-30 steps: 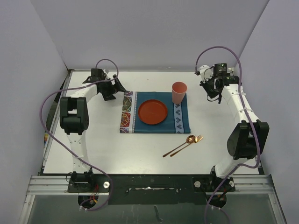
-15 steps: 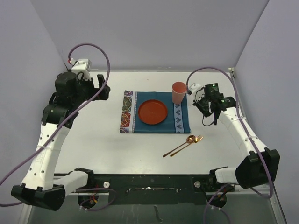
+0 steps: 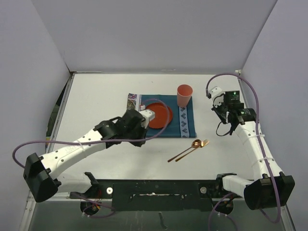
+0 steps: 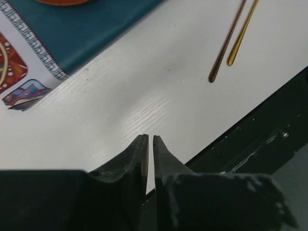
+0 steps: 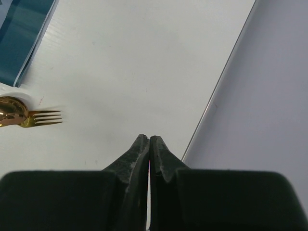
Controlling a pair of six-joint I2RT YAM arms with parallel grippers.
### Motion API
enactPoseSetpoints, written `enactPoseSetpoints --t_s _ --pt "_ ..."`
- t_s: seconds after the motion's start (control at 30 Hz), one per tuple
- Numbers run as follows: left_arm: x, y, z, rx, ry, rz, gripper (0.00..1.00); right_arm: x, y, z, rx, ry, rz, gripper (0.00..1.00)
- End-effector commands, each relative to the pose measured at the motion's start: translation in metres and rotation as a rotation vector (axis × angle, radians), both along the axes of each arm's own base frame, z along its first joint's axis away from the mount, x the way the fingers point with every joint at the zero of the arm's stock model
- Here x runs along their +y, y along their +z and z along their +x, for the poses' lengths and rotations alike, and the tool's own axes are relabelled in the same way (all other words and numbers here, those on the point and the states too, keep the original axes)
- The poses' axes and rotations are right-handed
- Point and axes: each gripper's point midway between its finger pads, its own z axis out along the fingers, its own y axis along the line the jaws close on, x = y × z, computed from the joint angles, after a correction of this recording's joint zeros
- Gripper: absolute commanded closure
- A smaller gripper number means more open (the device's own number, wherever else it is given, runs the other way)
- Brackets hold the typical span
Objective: Set the dinner table for one person
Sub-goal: Pick up the fork at the center of the board.
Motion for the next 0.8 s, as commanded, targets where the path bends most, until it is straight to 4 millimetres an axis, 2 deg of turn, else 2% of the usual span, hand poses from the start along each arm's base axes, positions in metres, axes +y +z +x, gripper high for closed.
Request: enactPoseSetpoints --t_s 0.0,0.07,0.1,0.17,0.23,0.27,0.3,0.33,0.37,0.4,0.47,0.5,0.6,0.67,0.77 --pt "-0.039 -0.017 -0.009 -0.048 0.004 0.066 0.84 -0.001 0.019 -0.002 -0.063 -0.01 0.01 1.0" --pt "-0.068 -0.03 -0.017 -0.042 -0.052 0.076 0.57 -0.001 0.014 -0.002 -0.045 -0.003 0.003 1.0" --pt "-0.079 -0.035 -0.017 -0.066 -0.062 0.102 0.48 -0.002 0.011 -0.002 -0.036 0.0 0.0 1.0" --pt "-0.099 -0.043 -0.008 -0.137 -0.065 0.168 0.4 -0.001 0.009 -0.001 -0.028 0.011 -0.004 1.0" --pt "-0.119 -0.047 0.005 -0.165 -0.059 0.185 0.45 -0.003 0.008 0.0 -0.031 0.013 -0.01 1.0" --pt "-0.131 -0.048 0.012 -0.171 -0.065 0.182 0.43 -0.003 0.008 0.0 -0.035 0.016 -0.012 1.0" --pt "-0.144 -0.048 0.018 -0.178 -0.077 0.176 0.34 -0.003 0.007 0.0 -0.037 0.02 -0.015 1.0" --pt "-0.157 -0.045 0.023 -0.19 -0.092 0.17 0.15 -0.004 0.006 0.001 -0.041 0.019 -0.018 1.0" --pt "-0.169 -0.042 0.028 -0.197 -0.101 0.171 0.04 -0.005 0.004 0.0 -0.039 0.023 -0.023 1.0" --pt "-0.179 -0.04 0.031 -0.202 -0.109 0.17 0.02 -0.005 0.004 0.001 -0.043 0.024 -0.026 1.0" --pt "-0.193 -0.039 0.037 -0.207 -0.102 0.171 0.06 -0.007 0.001 0.001 -0.046 0.02 -0.028 1.0" --pt "-0.197 -0.041 0.039 -0.209 -0.083 0.17 0.16 -0.007 0.0 0.001 -0.045 0.02 -0.027 1.0" --pt "-0.206 -0.049 0.04 -0.18 -0.027 0.123 0.4 -0.011 -0.002 0.002 -0.044 0.007 -0.036 1.0" --pt "-0.214 -0.058 0.032 -0.127 -0.021 0.078 0.52 -0.015 -0.001 0.003 -0.054 -0.009 -0.043 1.0" --pt "-0.222 -0.078 0.008 -0.006 -0.074 0.049 0.62 -0.022 0.003 0.005 -0.066 -0.034 -0.04 1.0"
